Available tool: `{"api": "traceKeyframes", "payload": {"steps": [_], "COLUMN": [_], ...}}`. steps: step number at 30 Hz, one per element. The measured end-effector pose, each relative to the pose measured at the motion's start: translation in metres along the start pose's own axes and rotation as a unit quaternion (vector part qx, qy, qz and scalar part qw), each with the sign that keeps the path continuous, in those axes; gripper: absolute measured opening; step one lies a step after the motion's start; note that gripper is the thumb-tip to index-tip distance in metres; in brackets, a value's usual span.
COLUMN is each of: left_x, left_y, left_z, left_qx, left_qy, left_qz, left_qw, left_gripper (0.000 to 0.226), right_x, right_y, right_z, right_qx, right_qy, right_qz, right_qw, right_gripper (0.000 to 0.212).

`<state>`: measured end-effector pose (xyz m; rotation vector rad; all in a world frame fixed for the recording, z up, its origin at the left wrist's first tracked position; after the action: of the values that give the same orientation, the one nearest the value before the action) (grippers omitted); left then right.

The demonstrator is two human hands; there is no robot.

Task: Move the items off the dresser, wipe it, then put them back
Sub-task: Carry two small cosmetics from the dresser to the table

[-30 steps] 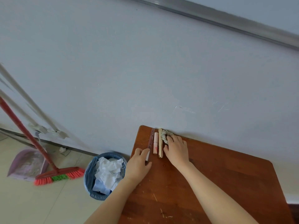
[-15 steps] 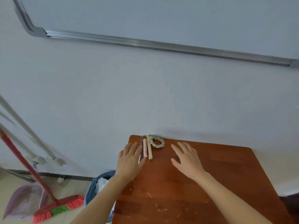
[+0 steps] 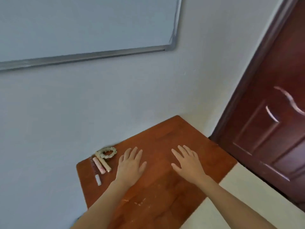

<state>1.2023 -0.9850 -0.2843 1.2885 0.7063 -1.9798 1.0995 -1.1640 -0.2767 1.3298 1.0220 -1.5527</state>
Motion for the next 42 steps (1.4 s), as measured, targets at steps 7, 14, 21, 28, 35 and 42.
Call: {"api": "traceKeyframes", "payload": {"steps": [7,14,21,28,35,42], "left_x": [0.022,0.062,0.093,0.149,0.185,0.196], "left_y": [-0.038,-0.147,-0.279,-0.424,-0.482,-0.440], "left_z": [0.091,0.241,0.378,0.501,0.565,0.622], "left_qx": [0.217,0.422,0.537,0.601,0.626,0.601], "left_qy": [-0.022,-0.034,-0.064,-0.125,-0.116,-0.111], "left_qz": [-0.067,-0.124,-0.157,-0.200,-0.196,-0.153], "left_qw": [0.974,0.897,0.827,0.764,0.746,0.777], "left_gripper": [0.054,0.071,0.102,0.084,0.085,0.074], "right_x": [0.015,0.001,-0.013,-0.029,-0.016,-0.010], "right_y": [-0.182,-0.397,-0.579,-0.739,-0.822,-0.820], "right_z": [0.033,0.072,0.092,0.119,0.160,0.241], "right_qx": [0.273,0.486,0.583,0.652,0.669,0.648], "right_qy": [0.017,-0.017,-0.056,-0.054,-0.081,-0.078], "right_qz": [-0.021,-0.042,-0.043,0.007,-0.005,0.032], "right_qw": [0.962,0.873,0.810,0.757,0.739,0.757], "right_gripper": [0.064,0.054,0.046,0.047,0.045,0.049]}}
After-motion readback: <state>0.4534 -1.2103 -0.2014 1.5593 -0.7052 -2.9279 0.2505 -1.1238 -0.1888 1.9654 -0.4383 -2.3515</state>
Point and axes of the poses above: each hand's wrist, its own y-axis towards the middle knuckle, its own x-axis out of the palm, z = x × y, the point moved 5 cm from there along y, towards the middle knuckle, and after that the axes turned 11 degrees about -y, right-handed, at the moved point
